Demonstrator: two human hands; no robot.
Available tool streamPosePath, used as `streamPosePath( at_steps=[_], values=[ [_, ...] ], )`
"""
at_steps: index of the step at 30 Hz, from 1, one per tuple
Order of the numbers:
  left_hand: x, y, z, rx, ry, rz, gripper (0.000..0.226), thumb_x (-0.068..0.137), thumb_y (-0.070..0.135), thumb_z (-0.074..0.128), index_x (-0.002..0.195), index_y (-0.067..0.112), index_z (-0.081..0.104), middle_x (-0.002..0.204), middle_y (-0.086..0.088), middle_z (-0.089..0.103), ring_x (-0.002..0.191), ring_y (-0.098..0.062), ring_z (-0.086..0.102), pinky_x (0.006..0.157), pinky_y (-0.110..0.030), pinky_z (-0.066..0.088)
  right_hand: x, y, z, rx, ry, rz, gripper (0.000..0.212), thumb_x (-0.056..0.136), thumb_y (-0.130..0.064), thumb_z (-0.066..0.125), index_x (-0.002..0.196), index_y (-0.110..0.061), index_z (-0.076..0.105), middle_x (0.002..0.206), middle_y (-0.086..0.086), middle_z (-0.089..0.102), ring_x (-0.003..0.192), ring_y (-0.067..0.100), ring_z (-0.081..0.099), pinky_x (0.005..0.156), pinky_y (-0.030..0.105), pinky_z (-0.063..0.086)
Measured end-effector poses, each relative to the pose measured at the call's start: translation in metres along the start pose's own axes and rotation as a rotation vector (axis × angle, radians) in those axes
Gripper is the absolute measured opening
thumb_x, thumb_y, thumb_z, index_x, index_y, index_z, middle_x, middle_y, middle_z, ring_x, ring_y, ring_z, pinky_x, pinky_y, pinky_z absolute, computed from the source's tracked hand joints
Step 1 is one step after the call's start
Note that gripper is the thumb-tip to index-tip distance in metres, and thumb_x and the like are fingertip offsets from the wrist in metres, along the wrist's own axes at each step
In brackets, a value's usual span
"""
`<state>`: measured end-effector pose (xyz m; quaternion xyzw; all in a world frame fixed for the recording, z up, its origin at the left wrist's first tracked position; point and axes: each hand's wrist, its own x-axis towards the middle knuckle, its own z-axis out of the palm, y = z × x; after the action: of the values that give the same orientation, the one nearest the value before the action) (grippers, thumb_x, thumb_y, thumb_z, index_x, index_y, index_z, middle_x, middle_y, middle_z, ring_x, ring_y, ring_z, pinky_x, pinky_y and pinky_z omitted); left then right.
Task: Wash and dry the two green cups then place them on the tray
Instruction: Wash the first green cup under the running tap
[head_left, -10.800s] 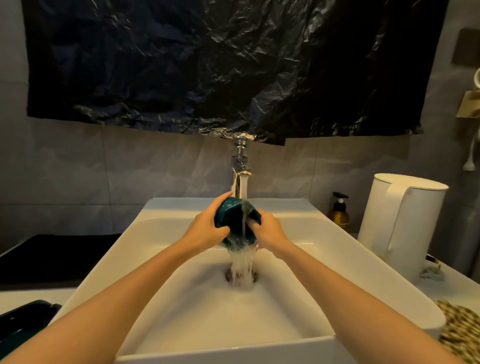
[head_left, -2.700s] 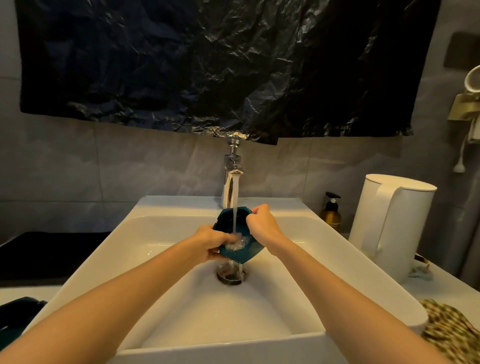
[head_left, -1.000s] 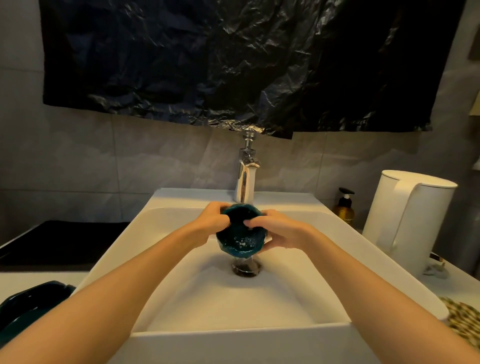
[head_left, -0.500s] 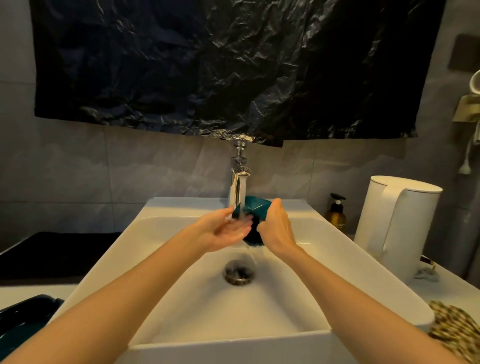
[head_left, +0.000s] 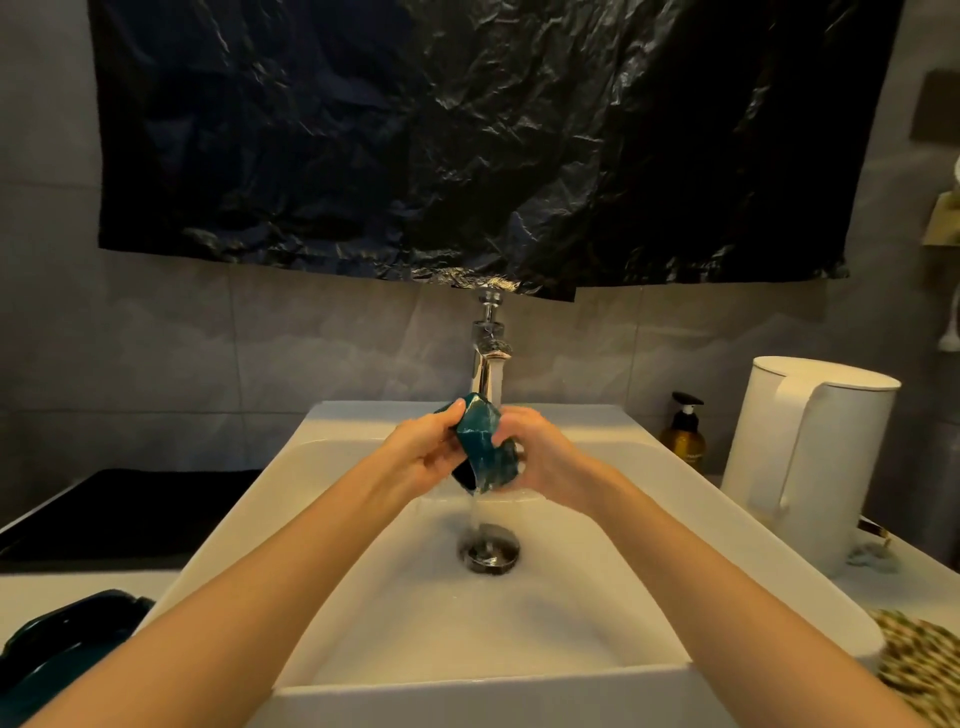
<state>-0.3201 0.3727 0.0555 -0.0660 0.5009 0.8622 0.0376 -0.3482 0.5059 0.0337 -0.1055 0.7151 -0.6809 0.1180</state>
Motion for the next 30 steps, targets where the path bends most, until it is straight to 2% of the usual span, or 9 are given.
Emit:
streamPosePath(
  at_steps=[2, 4, 6, 9, 14, 16, 20, 23, 30],
  values=[
    [-0.002, -0.001, 0.000, 0.062, -0.037, 0.031, 0.025, 0.095, 0.013, 0.052, 0.112, -0.003, 0.057, 0.092, -0.013, 0.064, 0.080, -0.021, 0.062, 0.078, -0.031, 0.049, 0.001, -0.001, -0.001, 0.091, 0.044, 0.064, 0.046, 0.088, -0.040, 0.053, 0.127, -0.016, 0.049, 0.118, 0.009, 0.054, 0.108, 0.031, 0.054, 0.080, 0.048, 0.053],
    [-0.003, -0.005, 0.003, 0.173, -0.077, 0.039, 0.022, 0.095, 0.017, 0.052, 0.110, 0.000, 0.057, 0.088, -0.010, 0.064, 0.079, -0.017, 0.061, 0.071, -0.026, 0.052, 0.001, 0.001, 0.000, 0.060, 0.052, 0.163, 0.060, 0.084, -0.068, 0.049, 0.125, -0.025, 0.051, 0.120, 0.008, 0.058, 0.109, 0.030, 0.057, 0.082, 0.048, 0.053],
    [-0.004, -0.011, 0.005, 0.273, -0.126, 0.051, 0.029, 0.095, 0.020, 0.052, 0.114, -0.001, 0.056, 0.091, -0.009, 0.065, 0.083, -0.016, 0.063, 0.067, -0.022, 0.053, 0.000, 0.003, 0.000, 0.091, 0.038, 0.247, 0.073, 0.073, -0.080, 0.050, 0.115, -0.021, 0.059, 0.111, 0.010, 0.064, 0.102, 0.028, 0.061, 0.086, 0.046, 0.053],
    [0.004, -0.024, 0.008, 0.340, -0.144, 0.066, 0.035, 0.098, 0.026, 0.047, 0.120, 0.000, 0.053, 0.101, -0.012, 0.065, 0.094, -0.021, 0.062, 0.068, -0.025, 0.055, -0.002, 0.006, -0.002, 0.112, 0.077, 0.297, 0.068, 0.077, -0.077, 0.049, 0.102, -0.015, 0.063, 0.099, 0.011, 0.065, 0.092, 0.025, 0.062, 0.085, 0.041, 0.053],
    [0.021, -0.030, 0.025, 0.322, 0.088, 0.051, 0.045, 0.097, 0.047, 0.037, 0.119, 0.013, 0.056, 0.110, -0.009, 0.062, 0.103, -0.025, 0.059, 0.083, -0.036, 0.053, 0.013, 0.015, 0.014, 0.062, 0.250, 0.216, 0.057, 0.087, -0.069, 0.037, 0.121, -0.025, 0.050, 0.112, 0.011, 0.061, 0.091, 0.024, 0.061, 0.061, 0.034, 0.053],
    [0.024, -0.025, 0.031, 0.375, 0.133, 0.037, 0.052, 0.096, 0.053, 0.033, 0.114, 0.011, 0.058, 0.109, -0.011, 0.063, 0.100, -0.026, 0.060, 0.091, -0.038, 0.051, 0.020, 0.017, 0.017, 0.075, 0.303, 0.174, 0.054, 0.087, -0.068, 0.036, 0.122, -0.028, 0.048, 0.114, 0.011, 0.060, 0.094, 0.026, 0.062, 0.062, 0.035, 0.055],
    [0.020, -0.034, 0.041, 0.482, 0.119, 0.114, 0.042, 0.099, 0.048, 0.030, 0.103, 0.014, 0.055, 0.091, -0.007, 0.059, 0.078, -0.017, 0.056, 0.077, -0.032, 0.046, 0.041, 0.026, 0.007, 0.165, 0.333, 0.149, 0.071, 0.067, -0.077, 0.048, 0.117, -0.028, 0.050, 0.117, 0.016, 0.060, 0.097, 0.029, 0.063, 0.065, 0.040, 0.054],
    [0.018, -0.049, 0.037, 0.599, -0.024, 0.243, 0.028, 0.099, 0.037, 0.040, 0.111, 0.015, 0.052, 0.105, -0.007, 0.060, 0.093, -0.019, 0.058, 0.076, -0.029, 0.049, 0.026, 0.017, -0.001, 0.311, 0.356, 0.261, 0.069, 0.072, -0.074, 0.048, 0.110, -0.018, 0.058, 0.109, 0.016, 0.064, 0.097, 0.028, 0.062, 0.076, 0.040, 0.053],
    [0.028, -0.029, 0.031, 0.236, 0.041, 0.043, 0.027, 0.096, 0.033, 0.043, 0.097, 0.012, 0.059, 0.096, -0.015, 0.063, 0.085, -0.024, 0.060, 0.072, -0.034, 0.050, 0.027, 0.019, 0.016, 0.024, 0.337, 0.086, 0.047, 0.079, -0.061, 0.043, 0.111, -0.027, 0.046, 0.111, 0.015, 0.058, 0.094, 0.030, 0.061, 0.069, 0.043, 0.057]
  ],
)
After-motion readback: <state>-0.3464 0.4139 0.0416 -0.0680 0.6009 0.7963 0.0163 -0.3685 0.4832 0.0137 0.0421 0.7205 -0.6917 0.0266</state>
